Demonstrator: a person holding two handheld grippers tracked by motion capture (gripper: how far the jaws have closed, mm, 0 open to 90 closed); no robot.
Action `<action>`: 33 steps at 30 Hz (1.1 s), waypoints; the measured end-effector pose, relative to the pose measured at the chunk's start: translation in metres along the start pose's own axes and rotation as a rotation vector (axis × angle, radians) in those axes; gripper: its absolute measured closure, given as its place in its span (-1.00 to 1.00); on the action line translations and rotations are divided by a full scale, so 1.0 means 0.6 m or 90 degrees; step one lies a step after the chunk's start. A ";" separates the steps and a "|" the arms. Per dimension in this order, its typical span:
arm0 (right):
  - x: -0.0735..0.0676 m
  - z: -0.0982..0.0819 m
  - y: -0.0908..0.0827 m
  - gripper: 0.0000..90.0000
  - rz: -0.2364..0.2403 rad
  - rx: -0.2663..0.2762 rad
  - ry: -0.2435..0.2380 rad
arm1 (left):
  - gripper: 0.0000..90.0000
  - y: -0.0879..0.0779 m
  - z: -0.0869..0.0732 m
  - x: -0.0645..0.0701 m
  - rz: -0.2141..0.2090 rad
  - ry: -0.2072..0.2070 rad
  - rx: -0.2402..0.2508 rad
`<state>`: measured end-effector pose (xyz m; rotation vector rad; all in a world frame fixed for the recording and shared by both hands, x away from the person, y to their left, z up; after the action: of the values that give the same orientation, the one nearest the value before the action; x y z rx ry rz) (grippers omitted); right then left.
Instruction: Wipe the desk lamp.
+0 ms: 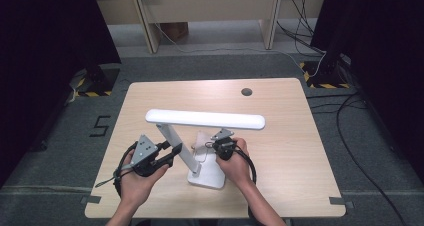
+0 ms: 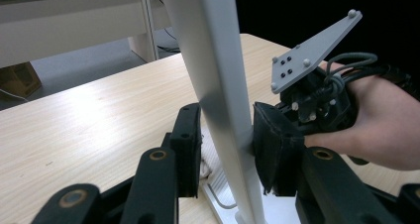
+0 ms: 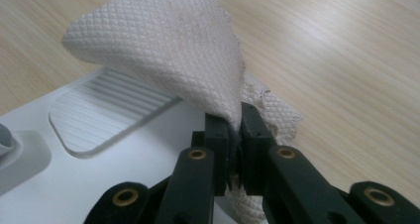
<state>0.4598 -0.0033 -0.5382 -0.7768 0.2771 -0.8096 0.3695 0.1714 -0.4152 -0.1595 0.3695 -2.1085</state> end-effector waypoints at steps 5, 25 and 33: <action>0.018 -0.009 -0.010 0.91 -0.017 -0.005 0.005 | 0.42 0.000 0.001 0.000 -0.001 -0.002 0.000; 0.121 -0.063 -0.070 0.91 -0.116 -0.021 0.056 | 0.42 -0.001 0.002 0.000 0.002 -0.003 0.003; 0.173 -0.094 -0.099 0.90 -0.199 -0.035 0.105 | 0.41 0.000 0.001 0.001 0.003 -0.002 0.002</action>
<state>0.4689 -0.1346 -0.5286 -0.8179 0.3312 -1.1683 0.3695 0.1706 -0.4147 -0.1595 0.3646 -2.1033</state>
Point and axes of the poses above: each handheld gripper's, and its own axes: y roughly forward along the jaws, z roughly out of its top, x roughly to its right, the point moved 7 cm from there along y, roughly forward along the jaws, and after that the axes turned 5 degrees about z, right-handed, at the moved point
